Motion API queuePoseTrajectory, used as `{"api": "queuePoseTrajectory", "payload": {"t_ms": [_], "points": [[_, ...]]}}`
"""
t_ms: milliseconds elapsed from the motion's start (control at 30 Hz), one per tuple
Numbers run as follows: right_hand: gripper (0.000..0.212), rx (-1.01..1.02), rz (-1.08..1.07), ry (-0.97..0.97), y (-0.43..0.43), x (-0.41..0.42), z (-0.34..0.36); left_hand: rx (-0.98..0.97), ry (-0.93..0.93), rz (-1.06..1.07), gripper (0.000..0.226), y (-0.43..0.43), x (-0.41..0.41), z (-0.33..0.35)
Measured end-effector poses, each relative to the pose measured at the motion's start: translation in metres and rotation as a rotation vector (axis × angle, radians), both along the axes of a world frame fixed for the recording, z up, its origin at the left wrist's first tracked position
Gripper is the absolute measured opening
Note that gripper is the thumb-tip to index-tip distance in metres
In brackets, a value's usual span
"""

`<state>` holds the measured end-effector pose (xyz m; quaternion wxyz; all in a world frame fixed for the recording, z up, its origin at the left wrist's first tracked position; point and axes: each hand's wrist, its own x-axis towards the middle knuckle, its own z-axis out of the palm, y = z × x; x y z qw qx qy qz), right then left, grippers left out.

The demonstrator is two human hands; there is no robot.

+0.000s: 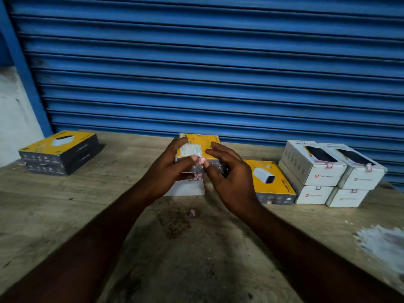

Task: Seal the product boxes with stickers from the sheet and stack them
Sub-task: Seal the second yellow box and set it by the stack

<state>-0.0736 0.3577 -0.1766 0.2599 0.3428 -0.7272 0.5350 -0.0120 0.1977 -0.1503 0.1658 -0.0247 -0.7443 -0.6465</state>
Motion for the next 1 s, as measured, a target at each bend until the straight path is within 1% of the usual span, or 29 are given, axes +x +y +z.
{"api": "queuePoseTrajectory", "payload": {"t_ms": [33,100,200,267,333,367,400,500,533,567,633,733,800,900,1000], "points": [[0.029,0.021,-0.005,0.036,0.001,0.001,0.001,0.085,-0.001,-0.003,0.048,0.003,0.0,0.001],[0.033,0.059,-0.005,0.101,0.002,0.004,0.0,0.183,-0.006,-0.01,0.054,0.006,-0.004,-0.001],[0.04,0.108,0.023,0.165,0.003,0.005,-0.001,0.245,-0.009,-0.037,0.054,0.006,-0.007,-0.003],[0.041,0.096,0.056,0.157,0.003,0.006,-0.002,0.263,-0.008,-0.059,0.056,0.003,-0.009,-0.004],[0.04,0.046,0.07,0.117,0.002,0.012,0.0,0.285,0.005,-0.064,0.056,0.002,-0.009,-0.003],[0.043,0.009,0.061,0.087,0.0,0.013,0.0,0.303,0.009,-0.063,0.056,0.002,-0.009,-0.003],[0.049,-0.026,0.05,0.036,-0.002,0.015,0.001,0.312,0.016,-0.062,0.056,0.002,-0.009,-0.003],[0.076,-0.08,0.031,-0.174,-0.008,0.017,0.004,0.274,0.053,-0.058,0.059,0.005,-0.009,-0.004],[0.079,-0.086,0.038,-0.223,-0.008,0.017,0.005,0.266,0.064,-0.059,0.059,0.006,-0.009,-0.004],[0.074,-0.089,0.054,-0.252,-0.007,0.017,0.006,0.266,0.069,-0.062,0.058,0.006,-0.009,-0.004],[0.057,-0.088,0.097,-0.285,-0.004,0.015,0.009,0.274,0.075,-0.068,0.056,0.007,-0.009,-0.004],[0.047,-0.156,0.142,-0.345,-0.003,0.013,0.011,0.279,0.068,-0.08,0.055,0.007,-0.01,-0.004],[0.039,-0.228,0.14,-0.367,-0.004,0.011,0.01,0.231,0.067,-0.094,0.058,0.007,-0.01,-0.007],[0.034,-0.261,0.133,-0.361,-0.002,0.012,0.01,0.12,0.059,-0.094,0.074,0.007,-0.009,-0.01],[0.033,-0.242,0.151,-0.36,-0.003,0.012,0.01,0.119,0.052,-0.081,0.078,0.006,-0.009,-0.01]]}}
